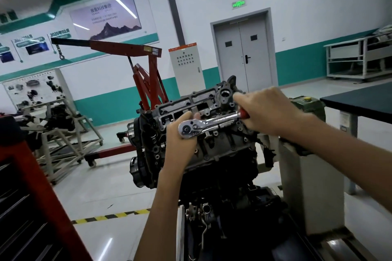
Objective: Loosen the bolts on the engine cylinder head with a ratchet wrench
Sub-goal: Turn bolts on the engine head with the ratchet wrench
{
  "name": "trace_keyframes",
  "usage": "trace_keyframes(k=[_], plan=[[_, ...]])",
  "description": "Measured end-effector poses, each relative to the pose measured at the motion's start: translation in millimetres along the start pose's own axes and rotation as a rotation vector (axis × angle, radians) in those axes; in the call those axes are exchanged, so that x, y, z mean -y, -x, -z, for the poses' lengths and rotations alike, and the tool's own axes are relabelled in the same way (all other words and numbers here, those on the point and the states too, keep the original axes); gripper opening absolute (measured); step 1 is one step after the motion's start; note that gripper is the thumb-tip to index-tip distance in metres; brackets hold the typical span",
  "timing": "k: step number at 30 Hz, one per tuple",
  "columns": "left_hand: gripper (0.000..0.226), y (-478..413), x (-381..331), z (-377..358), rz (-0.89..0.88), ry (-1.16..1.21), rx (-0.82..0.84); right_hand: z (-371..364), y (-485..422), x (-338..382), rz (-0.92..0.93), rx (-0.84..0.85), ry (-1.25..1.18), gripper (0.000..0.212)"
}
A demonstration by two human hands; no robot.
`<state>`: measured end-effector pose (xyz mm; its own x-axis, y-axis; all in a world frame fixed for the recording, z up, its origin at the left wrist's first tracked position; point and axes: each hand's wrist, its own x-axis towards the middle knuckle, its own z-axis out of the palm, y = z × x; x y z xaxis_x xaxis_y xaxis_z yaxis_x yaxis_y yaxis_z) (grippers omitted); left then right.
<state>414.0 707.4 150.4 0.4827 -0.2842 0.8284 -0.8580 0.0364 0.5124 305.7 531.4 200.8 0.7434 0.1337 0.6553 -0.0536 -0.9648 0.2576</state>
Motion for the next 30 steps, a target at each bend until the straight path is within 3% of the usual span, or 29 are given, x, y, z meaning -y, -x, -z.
trace_keyframes(k=[4, 9, 12, 17, 20, 22, 26, 30], plan=[[0.041, 4, -1, -19, 0.065, 0.141, -0.336, -35, 52, 66, -0.218, 0.039, -0.180, 0.018], [0.040, -4, -6, -41, 0.033, 0.179, -0.437, -64, 76, 139, -0.368, 0.111, -0.879, 0.008], [0.041, -3, 4, -29, 0.048, 0.163, -0.323, -61, 73, 122, -0.300, 0.102, -0.786, 0.012], [0.042, -1, 8, -5, -0.016, 0.035, -0.132, -30, 37, 38, -0.019, 0.108, -0.206, 0.011], [0.042, -3, 7, 1, -0.060, -0.041, -0.039, -5, 2, 0, 0.040, 0.000, -0.037, 0.016], [0.042, -1, 5, 0, -0.054, -0.041, -0.042, 1, -7, -5, 0.023, -0.042, -0.026, 0.017], [0.042, 5, 3, -8, 0.020, 0.073, -0.241, -21, 26, 31, -0.112, 0.041, -0.118, 0.018], [0.041, 4, -3, -24, 0.027, 0.168, -0.409, -52, 69, 106, -0.293, 0.102, -0.493, 0.021]])
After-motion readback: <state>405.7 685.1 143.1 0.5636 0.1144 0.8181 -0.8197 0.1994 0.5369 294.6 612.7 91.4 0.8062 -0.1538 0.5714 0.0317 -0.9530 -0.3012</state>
